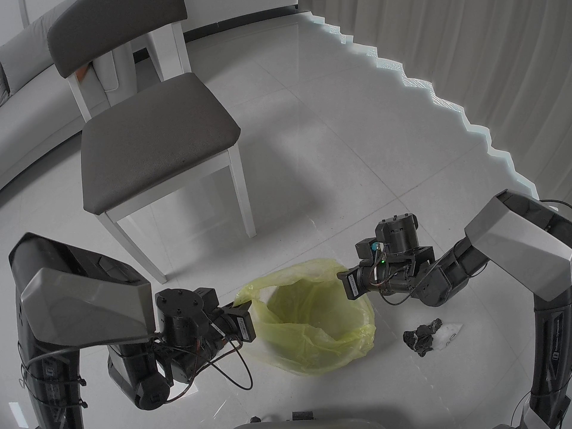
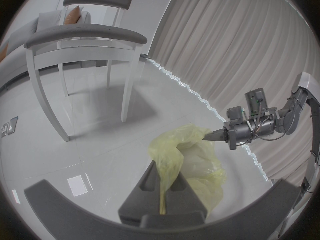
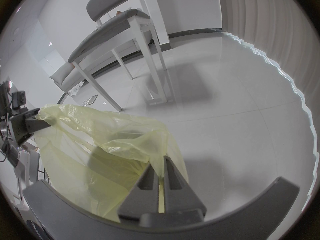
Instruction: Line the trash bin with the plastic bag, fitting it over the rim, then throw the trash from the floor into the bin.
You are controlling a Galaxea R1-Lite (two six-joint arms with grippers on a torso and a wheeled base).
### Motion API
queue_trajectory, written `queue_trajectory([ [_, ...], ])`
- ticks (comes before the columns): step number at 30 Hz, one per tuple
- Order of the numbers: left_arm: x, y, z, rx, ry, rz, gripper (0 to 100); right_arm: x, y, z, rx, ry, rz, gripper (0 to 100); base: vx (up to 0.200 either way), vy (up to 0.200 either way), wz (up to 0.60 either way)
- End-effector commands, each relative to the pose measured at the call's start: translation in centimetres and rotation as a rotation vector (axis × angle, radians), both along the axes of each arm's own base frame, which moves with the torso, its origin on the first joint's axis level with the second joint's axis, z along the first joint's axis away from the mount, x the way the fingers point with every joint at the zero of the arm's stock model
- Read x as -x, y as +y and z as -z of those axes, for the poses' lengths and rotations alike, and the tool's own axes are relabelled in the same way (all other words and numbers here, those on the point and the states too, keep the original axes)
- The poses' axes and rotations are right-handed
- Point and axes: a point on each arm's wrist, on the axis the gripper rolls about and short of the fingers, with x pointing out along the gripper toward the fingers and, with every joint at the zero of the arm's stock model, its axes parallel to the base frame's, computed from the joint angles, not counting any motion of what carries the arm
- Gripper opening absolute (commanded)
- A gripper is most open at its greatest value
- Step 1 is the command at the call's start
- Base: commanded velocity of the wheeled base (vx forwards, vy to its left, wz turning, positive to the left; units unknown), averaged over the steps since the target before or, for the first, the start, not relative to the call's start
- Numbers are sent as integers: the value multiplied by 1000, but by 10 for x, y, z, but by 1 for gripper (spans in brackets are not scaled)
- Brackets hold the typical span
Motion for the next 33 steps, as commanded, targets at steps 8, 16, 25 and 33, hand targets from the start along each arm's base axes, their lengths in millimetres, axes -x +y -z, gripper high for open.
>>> queue_trajectory([
  [8, -21, -2, 21, 6, 8, -33, 0, -12, -9, -26, -24, -56, 31, 0, 0, 0, 0],
  [16, -31, 2, 31, 18, 22, -58, 0, -28, -2, 24, 18, 20, 34, 0, 0, 0, 0],
  [25, -37, -1, 46, 8, 41, -59, 0, -35, -21, 31, 61, 16, 60, 100, 0, 0, 0],
  [33, -42, -1, 52, 28, 50, -58, 0, -28, -46, -19, 36, -55, 113, 100, 0, 0, 0],
])
